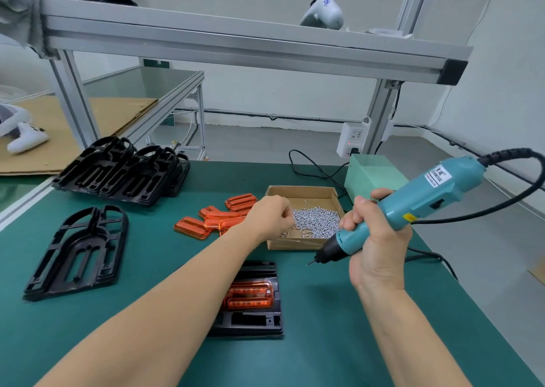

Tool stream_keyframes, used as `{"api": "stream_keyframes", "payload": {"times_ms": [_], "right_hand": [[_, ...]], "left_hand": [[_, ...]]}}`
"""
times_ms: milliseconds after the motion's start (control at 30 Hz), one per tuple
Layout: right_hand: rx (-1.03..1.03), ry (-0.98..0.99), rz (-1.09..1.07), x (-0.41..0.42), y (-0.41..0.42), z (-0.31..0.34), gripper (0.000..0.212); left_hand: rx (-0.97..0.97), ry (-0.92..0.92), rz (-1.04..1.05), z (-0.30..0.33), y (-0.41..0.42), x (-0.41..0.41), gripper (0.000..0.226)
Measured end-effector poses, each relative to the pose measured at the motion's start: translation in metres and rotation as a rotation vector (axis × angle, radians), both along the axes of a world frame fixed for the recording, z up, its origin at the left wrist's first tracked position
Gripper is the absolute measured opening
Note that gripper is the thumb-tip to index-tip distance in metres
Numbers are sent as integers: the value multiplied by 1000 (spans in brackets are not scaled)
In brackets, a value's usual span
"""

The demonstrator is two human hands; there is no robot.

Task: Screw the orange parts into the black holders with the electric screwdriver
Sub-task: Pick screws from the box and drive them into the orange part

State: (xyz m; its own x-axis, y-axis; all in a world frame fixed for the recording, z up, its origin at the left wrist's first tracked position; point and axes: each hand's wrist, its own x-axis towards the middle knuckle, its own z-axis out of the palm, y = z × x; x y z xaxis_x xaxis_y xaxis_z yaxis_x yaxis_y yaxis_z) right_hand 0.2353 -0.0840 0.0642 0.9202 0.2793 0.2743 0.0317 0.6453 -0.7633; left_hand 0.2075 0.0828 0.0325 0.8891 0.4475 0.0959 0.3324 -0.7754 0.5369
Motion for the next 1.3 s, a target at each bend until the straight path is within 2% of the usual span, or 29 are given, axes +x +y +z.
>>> {"api": "stream_keyframes", "payload": {"times_ms": [133,233,567,767,1067,1300], "right_hand": [[-2,-2,11,-2,3,-1,21],[0,-7,21,-3,5,0,22],[44,2,40,-8,11,6,20],[107,26,71,-13,10,16,19],[188,26,184,-36,16,28,18],[245,11,269,-57,26,37,18]], "left_hand": [[-302,-181,86,-4,1,-8,8],[-524,-324,141,-9,1,-14,13],[-824,-515,182,8,-5,-35,10],[-1460,-648,163,10,-22,-71,15],[-1764,-675,314,-2,-42,-127,13],[-2021,-728,313,-5,-64,-137,15]]}}
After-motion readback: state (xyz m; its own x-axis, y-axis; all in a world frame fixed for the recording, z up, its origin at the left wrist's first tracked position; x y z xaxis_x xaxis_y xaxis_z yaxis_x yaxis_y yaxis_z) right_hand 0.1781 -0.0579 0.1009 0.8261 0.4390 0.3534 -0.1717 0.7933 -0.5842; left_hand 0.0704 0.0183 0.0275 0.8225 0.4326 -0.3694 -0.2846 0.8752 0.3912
